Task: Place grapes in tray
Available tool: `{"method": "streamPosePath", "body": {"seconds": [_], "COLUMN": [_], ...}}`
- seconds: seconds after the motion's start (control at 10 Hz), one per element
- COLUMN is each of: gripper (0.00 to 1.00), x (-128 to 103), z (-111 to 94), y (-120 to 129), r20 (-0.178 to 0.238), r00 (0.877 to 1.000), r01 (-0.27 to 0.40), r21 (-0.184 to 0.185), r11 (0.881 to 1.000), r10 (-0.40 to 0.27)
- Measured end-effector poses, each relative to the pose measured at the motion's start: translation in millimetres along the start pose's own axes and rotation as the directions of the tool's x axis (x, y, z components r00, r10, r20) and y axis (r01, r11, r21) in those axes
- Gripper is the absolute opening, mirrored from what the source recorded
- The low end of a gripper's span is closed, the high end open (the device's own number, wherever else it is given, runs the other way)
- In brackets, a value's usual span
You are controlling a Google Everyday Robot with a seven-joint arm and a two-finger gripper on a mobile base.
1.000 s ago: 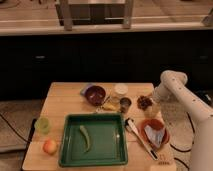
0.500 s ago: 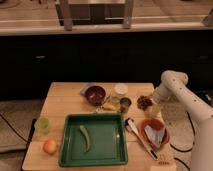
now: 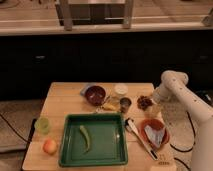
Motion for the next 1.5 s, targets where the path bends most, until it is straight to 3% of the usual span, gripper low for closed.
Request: {"method": "streamPosePath", "body": {"seconds": [1.5], "gripper": [0.8], "x": [-0.5], "z": [-2.8], "y": [8.8], "r20": [-0.019], "r00": [1.0], "r01": [-0.023], "r21": [-0.01], "r11": [1.0], "r10": [0.023]}}
